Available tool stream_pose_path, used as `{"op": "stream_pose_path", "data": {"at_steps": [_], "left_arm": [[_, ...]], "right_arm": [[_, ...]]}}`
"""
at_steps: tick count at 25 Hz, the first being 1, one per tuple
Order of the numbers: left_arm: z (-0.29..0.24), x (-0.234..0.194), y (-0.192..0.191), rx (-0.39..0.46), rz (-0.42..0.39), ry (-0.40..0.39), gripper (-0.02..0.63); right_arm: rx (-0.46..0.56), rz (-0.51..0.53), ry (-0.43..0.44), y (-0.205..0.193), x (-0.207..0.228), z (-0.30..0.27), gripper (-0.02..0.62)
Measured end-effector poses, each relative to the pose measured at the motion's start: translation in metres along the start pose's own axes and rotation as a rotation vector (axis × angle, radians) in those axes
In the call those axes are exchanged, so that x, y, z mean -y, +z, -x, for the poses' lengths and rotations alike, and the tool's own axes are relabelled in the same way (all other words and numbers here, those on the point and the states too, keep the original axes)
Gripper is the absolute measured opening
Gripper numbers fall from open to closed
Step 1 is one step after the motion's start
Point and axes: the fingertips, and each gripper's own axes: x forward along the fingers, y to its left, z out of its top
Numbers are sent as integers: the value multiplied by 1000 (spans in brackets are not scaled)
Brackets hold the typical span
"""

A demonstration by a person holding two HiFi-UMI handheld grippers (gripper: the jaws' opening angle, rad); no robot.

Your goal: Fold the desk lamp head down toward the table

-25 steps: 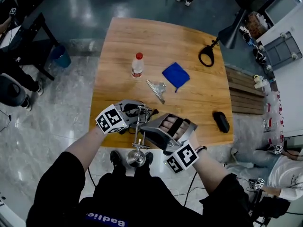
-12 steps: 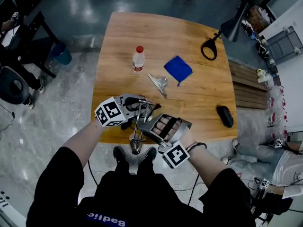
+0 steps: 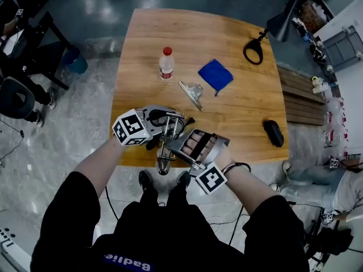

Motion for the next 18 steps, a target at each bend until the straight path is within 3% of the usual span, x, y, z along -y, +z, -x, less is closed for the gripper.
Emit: {"op": "stream_pose_path", "data": {"at_steps": [9,12,14,16,18], "left_arm": [[-1,0,0,-5,9,7,130],[-1,1,0,-22,-37,27,130],[2,-2,2,-35,-79,45,165],[7,-6,3,-51,-114,40,204],[13,-7,3,-67,-140,20,216]], "right_arm": [[-18,40,0,-4,-8,-7,129],[-25,34,13,-2,-8,-5,130],[-21,24,33,0,-8,-3,136],[-2,19,34,2,-2,3,191],[5,25,35,3,6,9,196]]}}
